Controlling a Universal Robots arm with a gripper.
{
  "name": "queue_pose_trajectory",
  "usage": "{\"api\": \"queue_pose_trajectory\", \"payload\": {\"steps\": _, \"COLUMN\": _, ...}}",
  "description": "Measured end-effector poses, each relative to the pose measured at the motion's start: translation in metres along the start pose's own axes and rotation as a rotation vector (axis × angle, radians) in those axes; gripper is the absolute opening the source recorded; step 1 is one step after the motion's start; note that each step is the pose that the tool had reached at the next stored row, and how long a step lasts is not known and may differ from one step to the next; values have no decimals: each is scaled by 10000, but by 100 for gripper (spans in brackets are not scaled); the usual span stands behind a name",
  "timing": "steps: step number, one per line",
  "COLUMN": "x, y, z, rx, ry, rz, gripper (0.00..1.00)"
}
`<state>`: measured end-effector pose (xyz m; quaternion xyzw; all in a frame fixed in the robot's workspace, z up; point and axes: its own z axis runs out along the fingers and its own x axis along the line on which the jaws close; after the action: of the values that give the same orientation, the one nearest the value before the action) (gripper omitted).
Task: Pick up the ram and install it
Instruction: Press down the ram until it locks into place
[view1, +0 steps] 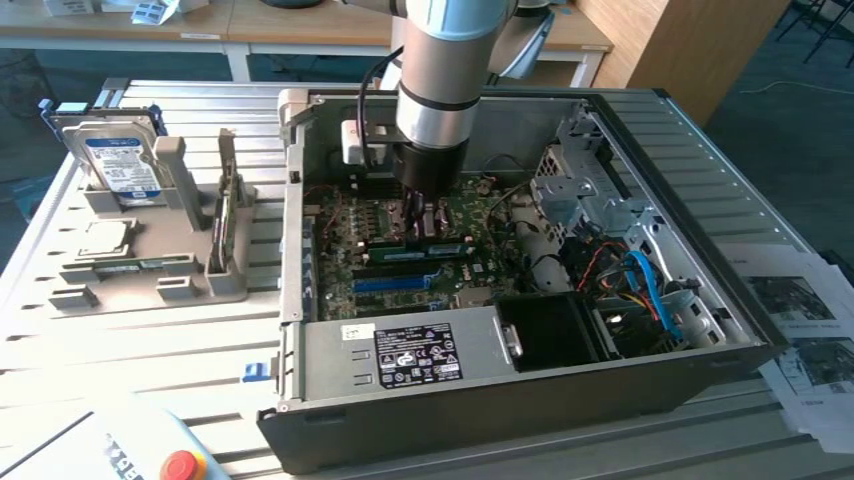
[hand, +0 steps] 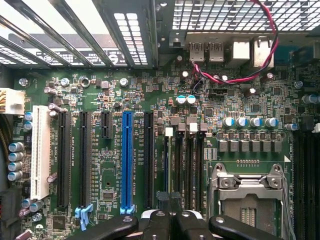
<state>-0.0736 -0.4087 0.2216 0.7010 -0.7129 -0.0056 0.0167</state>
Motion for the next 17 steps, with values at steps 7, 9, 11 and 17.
{"api": "queue_pose_trajectory", "payload": {"steps": 7, "x": 0, "y": 0, "z": 0, "rx": 1, "ry": -1, "rz": -1, "gripper": 10}}
{"api": "queue_pose_trajectory", "payload": {"steps": 9, "x": 0, "y": 0, "z": 0, "rx": 1, "ry": 0, "rz": -1, "gripper": 10}}
{"api": "queue_pose_trajectory", "payload": {"steps": 11, "x": -1, "y": -1, "z": -6, "rx": 6, "ry": -7, "rz": -1, "gripper": 10}}
{"api": "queue_pose_trajectory", "payload": {"steps": 17, "x": 1, "y": 2, "z": -90, "rx": 1, "ry": -2, "rz": -1, "gripper": 10}}
